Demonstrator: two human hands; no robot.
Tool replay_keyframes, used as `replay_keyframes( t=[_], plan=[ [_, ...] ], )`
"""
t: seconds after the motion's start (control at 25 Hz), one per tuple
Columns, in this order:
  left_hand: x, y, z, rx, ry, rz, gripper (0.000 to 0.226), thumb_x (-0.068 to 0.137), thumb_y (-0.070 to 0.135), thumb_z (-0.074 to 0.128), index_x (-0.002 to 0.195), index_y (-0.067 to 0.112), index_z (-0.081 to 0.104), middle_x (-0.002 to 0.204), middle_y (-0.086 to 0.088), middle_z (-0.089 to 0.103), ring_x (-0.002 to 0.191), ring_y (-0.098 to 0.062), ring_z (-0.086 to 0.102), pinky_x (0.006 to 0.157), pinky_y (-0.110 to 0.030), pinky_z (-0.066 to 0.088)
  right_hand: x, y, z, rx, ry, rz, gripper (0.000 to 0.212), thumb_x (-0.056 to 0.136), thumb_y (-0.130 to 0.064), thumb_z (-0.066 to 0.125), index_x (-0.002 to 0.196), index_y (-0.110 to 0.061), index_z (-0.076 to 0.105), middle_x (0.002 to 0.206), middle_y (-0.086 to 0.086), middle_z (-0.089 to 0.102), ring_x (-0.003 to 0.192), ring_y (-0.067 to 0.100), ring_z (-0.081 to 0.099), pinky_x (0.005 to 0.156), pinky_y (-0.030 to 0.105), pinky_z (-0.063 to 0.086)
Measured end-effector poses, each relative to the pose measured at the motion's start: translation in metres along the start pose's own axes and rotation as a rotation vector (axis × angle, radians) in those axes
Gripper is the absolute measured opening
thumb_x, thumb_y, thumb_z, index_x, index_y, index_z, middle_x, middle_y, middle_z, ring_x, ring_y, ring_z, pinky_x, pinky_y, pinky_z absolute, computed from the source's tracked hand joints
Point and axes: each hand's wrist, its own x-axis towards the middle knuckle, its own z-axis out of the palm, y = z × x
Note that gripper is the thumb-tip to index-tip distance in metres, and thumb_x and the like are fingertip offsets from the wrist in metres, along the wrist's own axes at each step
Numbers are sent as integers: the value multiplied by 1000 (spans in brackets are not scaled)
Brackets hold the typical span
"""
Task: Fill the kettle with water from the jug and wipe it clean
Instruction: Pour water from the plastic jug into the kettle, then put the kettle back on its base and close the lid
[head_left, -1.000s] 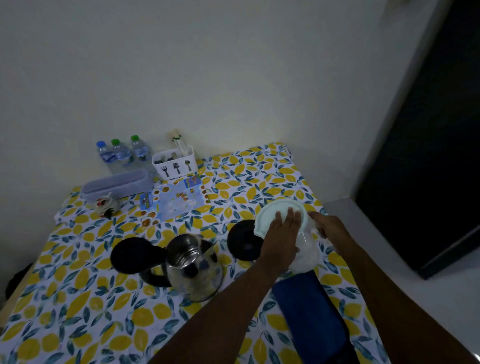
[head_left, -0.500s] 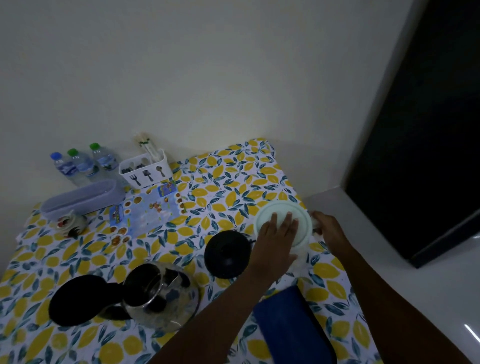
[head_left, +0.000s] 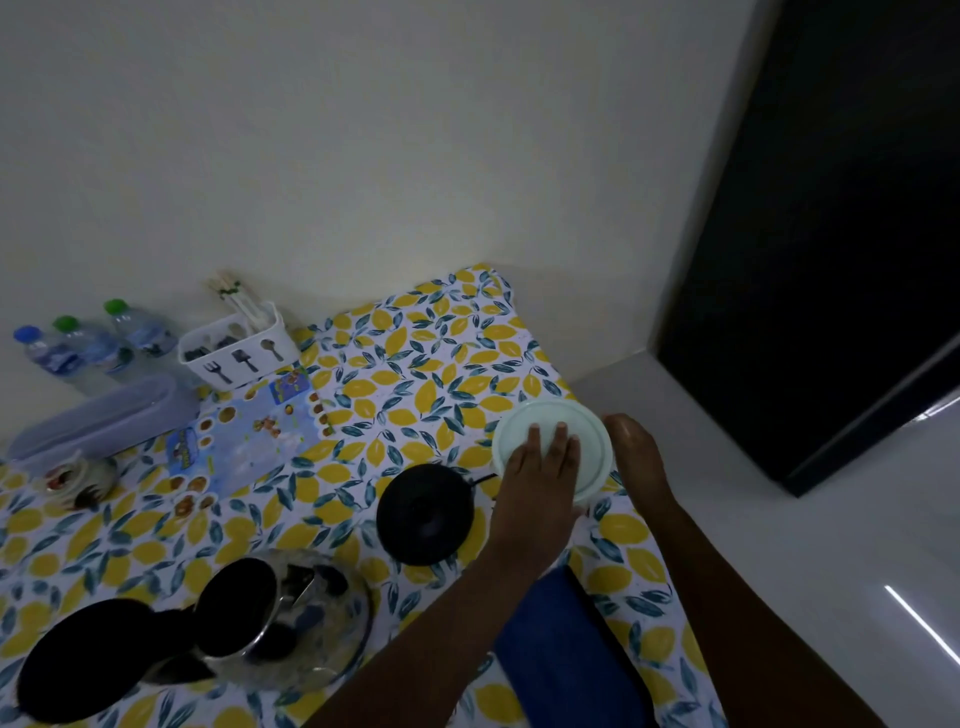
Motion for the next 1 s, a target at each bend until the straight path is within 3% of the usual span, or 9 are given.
replay_keyframes(
  t=[0.12, 0.16, 0.24, 0.32, 0.48, 0.56, 0.64, 0.8, 1.0],
  plan=[
    [-5, -5, -5, -67, 9, 36, 72, 92, 37, 57, 148, 7, 24, 160, -11, 22, 147, -37, 17, 117, -51, 24, -22, -6, 1, 198, 127, -67, 23, 100, -17, 45, 105, -19, 67, 103, -6, 61, 94, -23, 52, 79, -4, 34],
    [-10, -9, -5, -80, 58, 49, 66, 91, 34, 59, 145, 6, 32, 157, -11, 30, 146, -35, 23, 117, -50, 28, -31, -5, 1, 237, 147, -56, 24, 101, -19, 45, 114, -21, 65, 115, -5, 61, 105, -20, 50, 90, 0, 32],
    [-29, -18, -3, -128, 157, 44, 57, 92, 30, 58, 141, 7, 42, 152, -9, 40, 144, -31, 31, 116, -50, 31, -50, -1, 1, 154, 180, -69, 33, 99, -23, 46, 131, -15, 55, 138, 4, 54, 128, 7, 46, 106, 21, 31],
    [-56, -30, 3, -154, 209, 13, 55, 95, 30, 53, 144, 11, 38, 154, -6, 38, 146, -26, 27, 118, -45, 28, -69, 1, 3, 10, 206, -184, 38, 96, -24, 54, 132, -12, 54, 144, 10, 49, 134, 24, 44, 109, 35, 33],
    [-120, -59, 13, -246, 234, -132, 57, 99, 34, 43, 150, 18, 24, 160, 2, 22, 148, -11, 11, 122, -32, 18, -117, -13, 24, -392, 189, -368, 53, 86, -42, 58, 132, -17, 54, 149, 5, 44, 142, 32, 31, 108, 56, 29],
    [-156, -73, 14, -279, 237, -198, 56, 100, 36, 41, 151, 22, 21, 160, 7, 19, 146, -6, 3, 119, -28, 11, -143, -22, 44, -550, 163, -414, 64, 85, -56, 48, 137, -18, 49, 151, 2, 41, 145, 30, 25, 112, 58, 23],
    [-191, -87, 8, -301, 252, -263, 55, 100, 34, 42, 151, 24, 22, 160, 7, 19, 148, -10, 8, 120, -27, 12, -166, -35, 71, -612, 123, -465, 68, 84, -58, 47, 138, -16, 48, 152, 4, 40, 144, 30, 25, 112, 60, 20],
    [-253, -114, -8, -316, 386, -388, 48, 100, 28, 46, 146, 21, 35, 155, 2, 34, 145, -18, 26, 120, -35, 25, -201, -65, 138, -527, -56, -580, 76, 81, -50, 64, 143, -14, 40, 152, 6, 37, 143, 33, 27, 113, 57, 19],
    [-323, -153, -27, -345, 639, -608, 36, 97, 21, 53, 132, 13, 54, 142, -6, 52, 136, -25, 43, 113, -42, 38, -219, -99, 200, -482, -309, -598, 84, 87, -58, 53, 151, -17, 17, 161, 0, 15, 147, 17, 0, 119, 45, 3]
  ],
)
